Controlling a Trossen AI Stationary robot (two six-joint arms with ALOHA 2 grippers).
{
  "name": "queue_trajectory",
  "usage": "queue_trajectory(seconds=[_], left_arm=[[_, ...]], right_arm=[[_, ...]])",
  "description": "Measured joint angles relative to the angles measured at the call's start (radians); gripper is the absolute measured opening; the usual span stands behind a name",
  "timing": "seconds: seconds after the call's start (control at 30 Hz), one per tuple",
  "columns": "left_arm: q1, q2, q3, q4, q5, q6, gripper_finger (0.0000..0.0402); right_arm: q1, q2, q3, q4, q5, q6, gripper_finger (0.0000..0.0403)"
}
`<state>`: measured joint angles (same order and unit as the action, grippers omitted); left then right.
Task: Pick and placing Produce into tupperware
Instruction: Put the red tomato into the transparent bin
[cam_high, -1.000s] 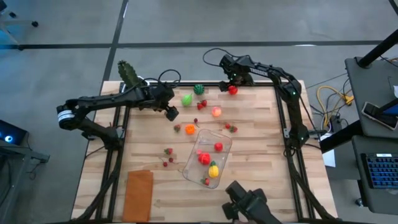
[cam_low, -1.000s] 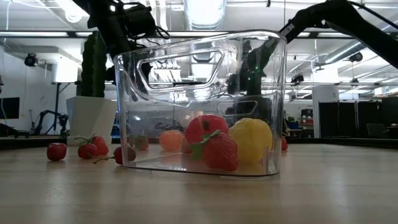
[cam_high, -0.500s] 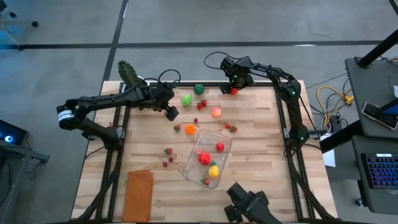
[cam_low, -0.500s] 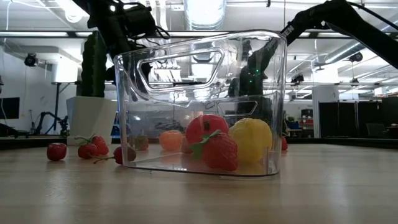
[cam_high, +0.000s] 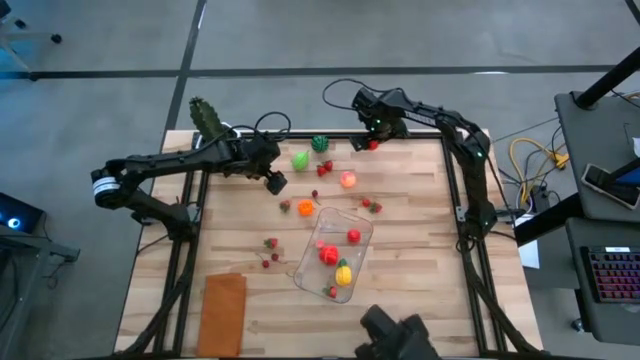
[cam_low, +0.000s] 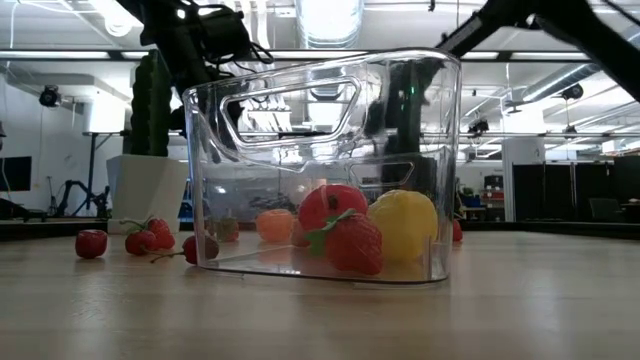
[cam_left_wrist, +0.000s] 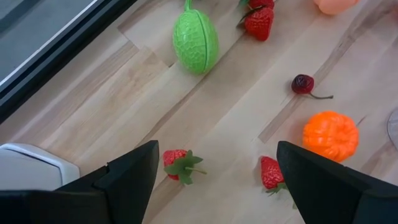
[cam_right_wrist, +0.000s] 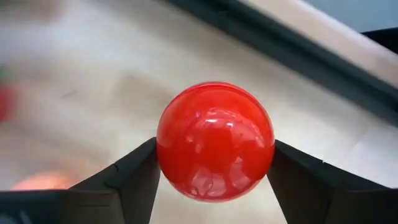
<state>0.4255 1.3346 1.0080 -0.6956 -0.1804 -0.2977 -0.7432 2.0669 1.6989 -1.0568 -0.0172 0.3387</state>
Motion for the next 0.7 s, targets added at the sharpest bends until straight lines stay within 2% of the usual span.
queue_trajectory(seconds=[0.2, 0.3, 0.4, 0.57, 0.7], left_arm=[[0.000, 0.000, 0.000, 0.003, 0.003, 0.030, 0.0311], [0.000, 0.000, 0.000, 0.004, 0.003, 0.065, 0.0311], [0.000, 0.000, 0.000, 0.006, 0.003, 0.090, 0.0311], [0.000, 0.000, 0.000, 0.007, 0.002, 0.132, 0.0311], [0.000, 0.000, 0.000, 0.007, 0.024, 0.175, 0.0311]], right_arm=[[0.143, -0.226, -0.002, -0.048, -0.150, -0.020, 0.0258], [0.266, -0.335, -0.005, -0.062, -0.231, -0.049, 0.0257], [0.419, -0.411, -0.012, -0.067, -0.252, -0.052, 0.0258], [0.661, -0.424, -0.030, -0.085, -0.251, -0.008, 0.0260], [0.752, -0.367, -0.041, -0.087, -0.248, 0.020, 0.0260]])
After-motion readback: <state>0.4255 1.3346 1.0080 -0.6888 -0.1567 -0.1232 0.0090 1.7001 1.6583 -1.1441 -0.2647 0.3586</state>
